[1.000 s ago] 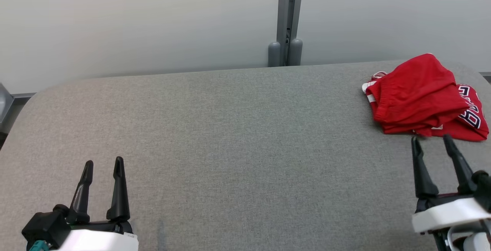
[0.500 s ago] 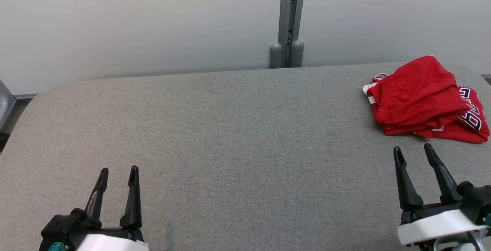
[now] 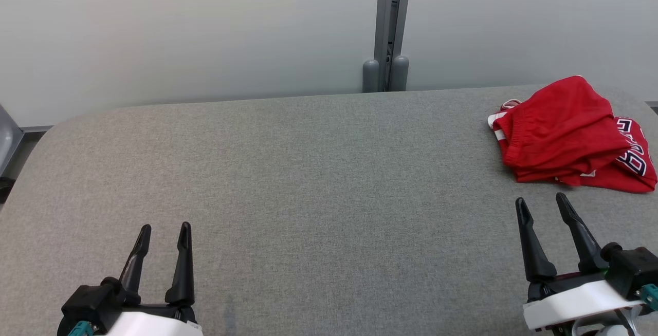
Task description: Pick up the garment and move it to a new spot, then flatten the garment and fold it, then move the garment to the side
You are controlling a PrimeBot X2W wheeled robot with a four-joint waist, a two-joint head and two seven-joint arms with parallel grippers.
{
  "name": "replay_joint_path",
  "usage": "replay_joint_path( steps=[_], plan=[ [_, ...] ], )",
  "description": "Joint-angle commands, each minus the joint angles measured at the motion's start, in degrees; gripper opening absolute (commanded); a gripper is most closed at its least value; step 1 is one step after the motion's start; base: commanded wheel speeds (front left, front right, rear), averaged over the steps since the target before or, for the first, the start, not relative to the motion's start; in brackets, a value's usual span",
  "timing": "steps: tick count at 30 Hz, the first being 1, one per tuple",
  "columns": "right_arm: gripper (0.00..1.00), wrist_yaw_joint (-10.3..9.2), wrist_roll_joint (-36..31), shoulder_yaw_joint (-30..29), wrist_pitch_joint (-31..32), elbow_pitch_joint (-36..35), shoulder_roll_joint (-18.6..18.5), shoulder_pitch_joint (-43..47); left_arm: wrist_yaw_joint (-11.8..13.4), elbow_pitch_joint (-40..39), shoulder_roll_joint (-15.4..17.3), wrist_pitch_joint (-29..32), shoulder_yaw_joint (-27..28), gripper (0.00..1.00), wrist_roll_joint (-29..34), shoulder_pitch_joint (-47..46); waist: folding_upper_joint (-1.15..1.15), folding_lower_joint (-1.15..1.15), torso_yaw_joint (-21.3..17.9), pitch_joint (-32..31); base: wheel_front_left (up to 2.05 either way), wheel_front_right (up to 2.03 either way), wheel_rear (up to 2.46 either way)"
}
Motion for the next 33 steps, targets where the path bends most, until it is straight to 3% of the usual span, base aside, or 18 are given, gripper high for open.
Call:
replay_joint_path(
  steps=[1,24,25,33],
  plan=[
    [1.00,0.01,0.50,0.16,0.01,0.29,-0.33,-0.39,-0.25,0.17,0.16,0.05,0.12,1.00,0.44,-0.72,0.00,0.00,-0.01,-0.01,0.00,0.00,0.00],
    [1.00,0.01,1.60,0.84,0.01,0.64,-0.12,-0.42,-0.55,0.87,-0.02,0.05,0.54,1.00,0.26,-0.70,0.00,0.00,0.00,0.04,0.00,0.00,0.00],
    [0.00,0.00,1.56,0.97,0.00,0.58,0.05,0.02,-0.43,0.98,-0.19,0.00,0.40,0.00,0.33,0.01,0.00,0.00,0.00,0.05,0.00,0.00,0.00],
    [0.00,0.00,7.78,0.49,1.50,1.83,0.58,0.65,-0.45,2.53,-0.50,1.84,0.79,0.00,-5.66,-0.15,0.00,0.00,0.03,0.09,0.00,0.00,0.00]
  ],
)
